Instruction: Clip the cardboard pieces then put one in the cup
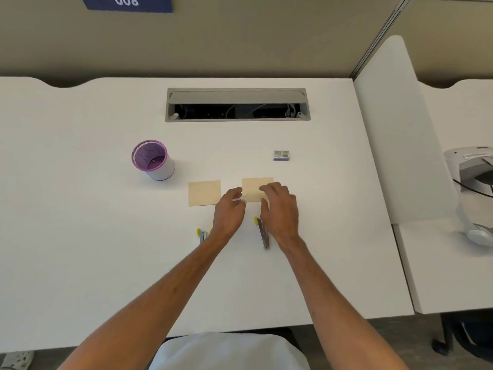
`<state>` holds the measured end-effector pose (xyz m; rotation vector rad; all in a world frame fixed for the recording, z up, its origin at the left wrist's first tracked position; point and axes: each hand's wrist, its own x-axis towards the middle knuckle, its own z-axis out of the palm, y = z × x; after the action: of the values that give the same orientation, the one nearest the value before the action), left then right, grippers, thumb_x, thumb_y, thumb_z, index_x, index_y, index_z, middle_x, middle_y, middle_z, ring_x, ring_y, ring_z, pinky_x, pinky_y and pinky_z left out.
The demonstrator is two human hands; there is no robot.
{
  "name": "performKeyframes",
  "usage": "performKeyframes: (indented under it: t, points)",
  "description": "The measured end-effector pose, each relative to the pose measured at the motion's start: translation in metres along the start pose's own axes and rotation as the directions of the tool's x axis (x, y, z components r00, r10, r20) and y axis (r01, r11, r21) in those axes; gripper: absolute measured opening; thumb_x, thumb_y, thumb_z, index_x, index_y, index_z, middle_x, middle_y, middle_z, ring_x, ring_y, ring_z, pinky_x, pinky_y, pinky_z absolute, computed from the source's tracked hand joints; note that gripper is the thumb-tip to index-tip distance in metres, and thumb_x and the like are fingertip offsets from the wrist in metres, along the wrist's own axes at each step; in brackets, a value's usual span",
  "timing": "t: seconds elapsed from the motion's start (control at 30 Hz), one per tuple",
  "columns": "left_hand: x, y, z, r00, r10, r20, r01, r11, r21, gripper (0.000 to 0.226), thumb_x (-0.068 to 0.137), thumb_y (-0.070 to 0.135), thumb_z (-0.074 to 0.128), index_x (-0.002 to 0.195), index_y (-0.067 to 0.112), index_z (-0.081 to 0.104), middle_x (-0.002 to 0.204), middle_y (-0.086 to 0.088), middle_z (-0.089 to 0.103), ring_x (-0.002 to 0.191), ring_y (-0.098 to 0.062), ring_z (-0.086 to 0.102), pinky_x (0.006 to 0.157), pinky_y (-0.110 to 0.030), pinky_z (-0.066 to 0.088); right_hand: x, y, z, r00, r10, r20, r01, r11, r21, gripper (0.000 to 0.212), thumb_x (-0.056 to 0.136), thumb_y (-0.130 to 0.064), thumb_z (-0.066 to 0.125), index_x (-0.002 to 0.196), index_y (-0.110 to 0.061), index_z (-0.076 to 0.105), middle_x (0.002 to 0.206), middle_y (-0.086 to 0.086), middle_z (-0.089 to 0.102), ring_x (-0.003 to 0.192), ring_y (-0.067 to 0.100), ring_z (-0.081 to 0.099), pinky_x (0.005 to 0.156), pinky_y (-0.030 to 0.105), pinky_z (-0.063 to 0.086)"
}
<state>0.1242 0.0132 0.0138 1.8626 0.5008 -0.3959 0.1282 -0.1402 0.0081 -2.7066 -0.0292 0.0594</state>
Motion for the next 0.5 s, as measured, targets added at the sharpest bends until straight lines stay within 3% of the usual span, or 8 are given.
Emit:
performKeyframes:
  t: [0.1, 0.17, 0.37, 0.5]
  points:
    - [0.005, 0.004, 0.001, 0.999, -0.048, -0.004, 0.047, 0.996, -0.076, 0.045, 0.106, 0.010, 0.054, 0.150, 0.017, 0.062, 0.148, -0.002, 0.067, 0.137, -0.018, 0.061, 0.113, -0.032, 0.047, 0.016, 0.000, 0.000, 0.984, -0.053, 0.170, 0.069, 0.993, -0.091, 0.055, 0.098, -0.009, 0.063, 0.152, -0.019, 0.059, 0.164, 0.002, 0.049, 0.151, 0.023, 0.044, 0.119, 0.039, 0.036]
    - [0.009, 0.006, -0.001, 0.997, -0.073, 0.004, 0.073, 0.990, -0.120, 0.046, 0.106, 0.011, 0.056, 0.151, 0.018, 0.061, 0.147, -0.001, 0.068, 0.135, -0.018, 0.062, 0.114, -0.033, 0.047, 0.018, 0.000, 0.003, 0.973, -0.035, 0.226, 0.064, 0.991, -0.121, 0.058, 0.101, -0.017, 0.062, 0.158, -0.022, 0.052, 0.173, 0.001, 0.036, 0.157, 0.021, 0.036, 0.124, 0.039, 0.031]
    - [0.024, 0.003, -0.003, 0.992, -0.118, 0.036, 0.123, 0.966, -0.229, 0.050, 0.102, 0.008, 0.061, 0.153, 0.012, 0.060, 0.138, -0.006, 0.074, 0.132, -0.026, 0.066, 0.120, -0.047, 0.050, 0.017, 0.002, 0.008, 0.972, 0.000, 0.233, 0.015, 0.998, -0.062, 0.062, 0.101, -0.018, 0.063, 0.161, -0.023, 0.049, 0.174, -0.001, 0.033, 0.154, 0.024, 0.037, 0.121, 0.040, 0.036]
    - [0.032, 0.004, -0.005, 0.985, -0.165, 0.059, 0.175, 0.928, -0.329, 0.048, 0.104, 0.011, 0.066, 0.152, 0.008, 0.060, 0.135, -0.013, 0.074, 0.125, -0.034, 0.072, 0.113, -0.047, 0.057, 0.021, 0.004, 0.009, 0.968, 0.008, 0.250, 0.006, 0.998, -0.056, 0.063, 0.100, -0.019, 0.065, 0.161, -0.023, 0.049, 0.175, -0.002, 0.032, 0.155, 0.023, 0.035, 0.120, 0.041, 0.038]
